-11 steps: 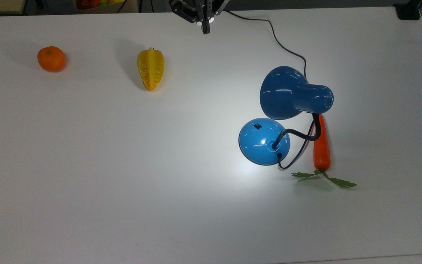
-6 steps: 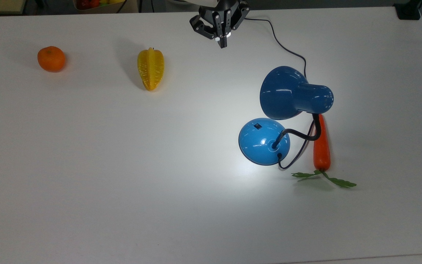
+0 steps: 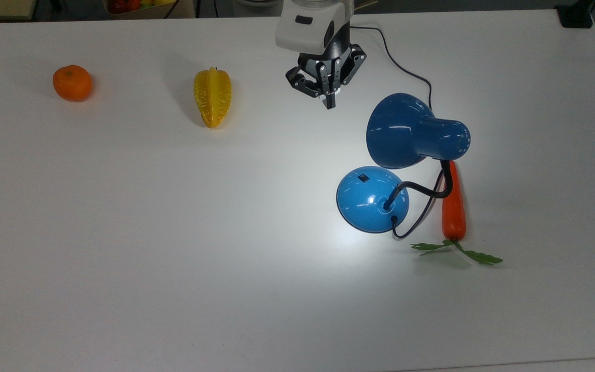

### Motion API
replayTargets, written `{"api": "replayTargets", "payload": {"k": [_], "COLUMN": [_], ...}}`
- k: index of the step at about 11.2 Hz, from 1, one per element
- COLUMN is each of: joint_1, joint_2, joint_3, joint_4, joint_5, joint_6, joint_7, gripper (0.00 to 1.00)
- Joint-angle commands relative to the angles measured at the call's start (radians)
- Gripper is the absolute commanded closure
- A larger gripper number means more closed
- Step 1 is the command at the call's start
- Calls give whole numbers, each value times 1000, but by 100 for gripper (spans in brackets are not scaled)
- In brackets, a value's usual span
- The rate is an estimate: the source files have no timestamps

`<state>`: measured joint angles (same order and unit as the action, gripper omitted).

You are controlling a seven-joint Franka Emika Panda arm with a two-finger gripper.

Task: Turn off lamp
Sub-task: 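Move the gripper toward the round blue lamp base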

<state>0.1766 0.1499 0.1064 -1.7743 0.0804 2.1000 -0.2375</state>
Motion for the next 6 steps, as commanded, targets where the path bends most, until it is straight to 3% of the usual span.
{"api": "replayTargets", "payload": {"k": [1,6], "joint_1": [32,57], "joint_2": [46,157], "joint_3": [10,12], "joint_4": [-27,-20], "joint_5": [10,2], "joint_6": [121,264], "joint_7": [59,70], "gripper": [100,100]}}
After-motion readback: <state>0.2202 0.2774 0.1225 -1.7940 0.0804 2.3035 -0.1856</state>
